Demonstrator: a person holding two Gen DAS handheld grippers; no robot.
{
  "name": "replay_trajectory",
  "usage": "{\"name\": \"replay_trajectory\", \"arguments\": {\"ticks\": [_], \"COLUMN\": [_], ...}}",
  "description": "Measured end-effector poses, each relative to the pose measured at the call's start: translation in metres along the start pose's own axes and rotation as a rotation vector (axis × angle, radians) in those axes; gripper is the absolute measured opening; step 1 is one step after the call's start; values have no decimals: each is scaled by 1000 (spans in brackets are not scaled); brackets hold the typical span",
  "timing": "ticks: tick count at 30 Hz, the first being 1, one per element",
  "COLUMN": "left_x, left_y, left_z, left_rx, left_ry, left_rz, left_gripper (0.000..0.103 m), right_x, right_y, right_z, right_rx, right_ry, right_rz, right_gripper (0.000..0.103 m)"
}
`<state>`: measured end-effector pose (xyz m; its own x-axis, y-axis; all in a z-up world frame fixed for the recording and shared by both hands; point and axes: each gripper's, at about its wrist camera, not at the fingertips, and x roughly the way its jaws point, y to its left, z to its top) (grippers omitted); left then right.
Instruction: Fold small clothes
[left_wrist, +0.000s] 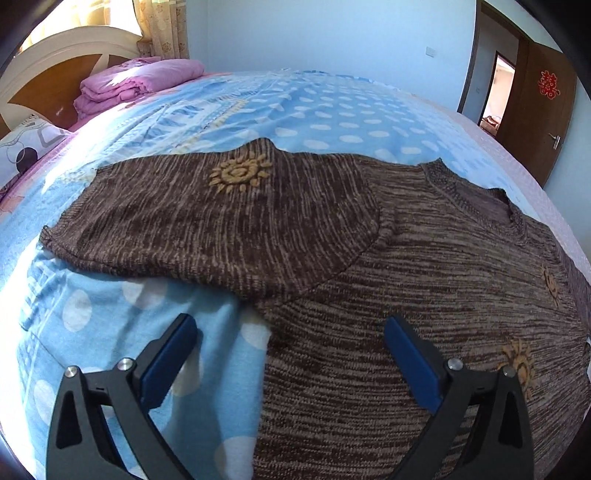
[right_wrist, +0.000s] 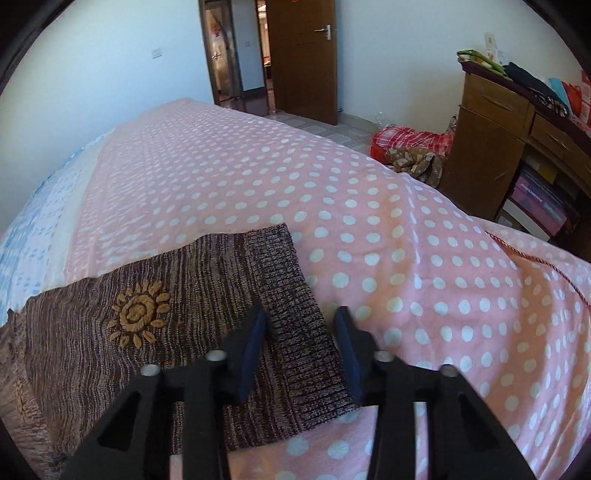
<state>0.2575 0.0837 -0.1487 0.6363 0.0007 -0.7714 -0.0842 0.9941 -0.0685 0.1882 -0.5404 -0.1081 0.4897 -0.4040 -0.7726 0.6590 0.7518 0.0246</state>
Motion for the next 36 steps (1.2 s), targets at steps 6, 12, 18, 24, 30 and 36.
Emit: {"name": "replay_trajectory", "arguments": {"ticks": [6, 12, 18, 24, 30, 36], "left_x": [1, 0, -2, -4, -4, -4], "left_y": [4, 8, 11, 14, 16, 18], "left_z": [1, 0, -1, -1, -1, -2], "left_rx": [-18, -35, -54, -68, -77, -86], "left_ry": [-12, -27, -43, -56, -65, -75], "left_rz": [-26, -55, -85, -109, -125, -142], "left_gripper": [103, 103, 103, 103, 103, 103], "right_x": [-15, -67, -128, -153, -129, -98], "right_y": [14, 52, 147, 264, 356, 387], "right_z": [12, 25, 18, -26, -96, -150], "right_rx": [-18, -36, -139, -270, -367, -465], "right_ry": [28, -39, -100, -107, -50, -17], "right_rz": [35, 129, 305, 443, 488, 492], "right_gripper": [7, 7, 7, 7, 7, 10]}}
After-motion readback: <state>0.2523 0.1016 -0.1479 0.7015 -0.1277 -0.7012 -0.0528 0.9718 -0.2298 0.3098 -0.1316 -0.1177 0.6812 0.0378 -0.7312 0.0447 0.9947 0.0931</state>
